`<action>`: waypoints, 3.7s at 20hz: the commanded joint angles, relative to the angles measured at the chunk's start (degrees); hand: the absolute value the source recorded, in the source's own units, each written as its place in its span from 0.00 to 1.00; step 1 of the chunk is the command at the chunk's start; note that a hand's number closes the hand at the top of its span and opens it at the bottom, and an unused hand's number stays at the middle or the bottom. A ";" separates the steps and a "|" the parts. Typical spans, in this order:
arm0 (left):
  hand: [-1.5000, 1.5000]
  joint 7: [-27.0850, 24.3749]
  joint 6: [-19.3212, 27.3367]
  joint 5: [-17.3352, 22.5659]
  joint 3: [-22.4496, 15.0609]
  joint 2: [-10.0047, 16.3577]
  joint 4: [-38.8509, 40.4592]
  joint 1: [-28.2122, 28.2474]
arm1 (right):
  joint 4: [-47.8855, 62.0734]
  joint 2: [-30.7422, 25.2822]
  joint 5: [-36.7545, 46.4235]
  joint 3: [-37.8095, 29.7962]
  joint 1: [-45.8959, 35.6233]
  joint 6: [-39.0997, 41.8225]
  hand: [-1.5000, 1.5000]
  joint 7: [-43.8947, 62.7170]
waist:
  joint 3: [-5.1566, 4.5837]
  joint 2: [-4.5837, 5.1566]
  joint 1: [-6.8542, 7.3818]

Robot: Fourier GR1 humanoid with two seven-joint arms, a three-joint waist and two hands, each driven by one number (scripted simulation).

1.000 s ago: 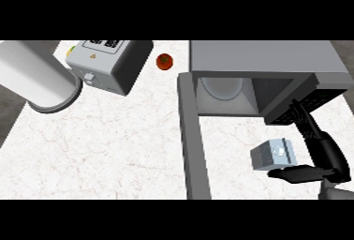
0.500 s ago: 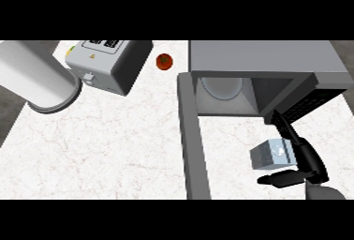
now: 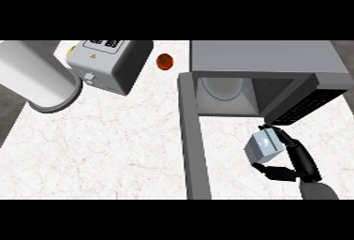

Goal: Pick up the milk, place it into the microwave and close the microwave

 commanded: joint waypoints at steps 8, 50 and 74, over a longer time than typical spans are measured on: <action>0.00 1.01 -1.68 3.41 3.72 0.37 -0.21 0.01 | 14.93 -2.03 6.79 0.55 -7.93 -9.22 1.00 -6.52 | 0.06 0.15 -0.18; 0.00 8.22 -8.18 13.85 16.31 2.97 5.59 -6.68 | 23.55 4.85 7.17 -0.78 -41.27 -19.03 1.00 6.81 | 0.06 0.60 0.83; 0.00 9.89 -7.69 6.78 14.85 5.26 13.33 -19.81 | 42.49 -0.75 10.37 -6.67 -51.30 -39.99 0.00 8.92 | 0.26 3.32 5.97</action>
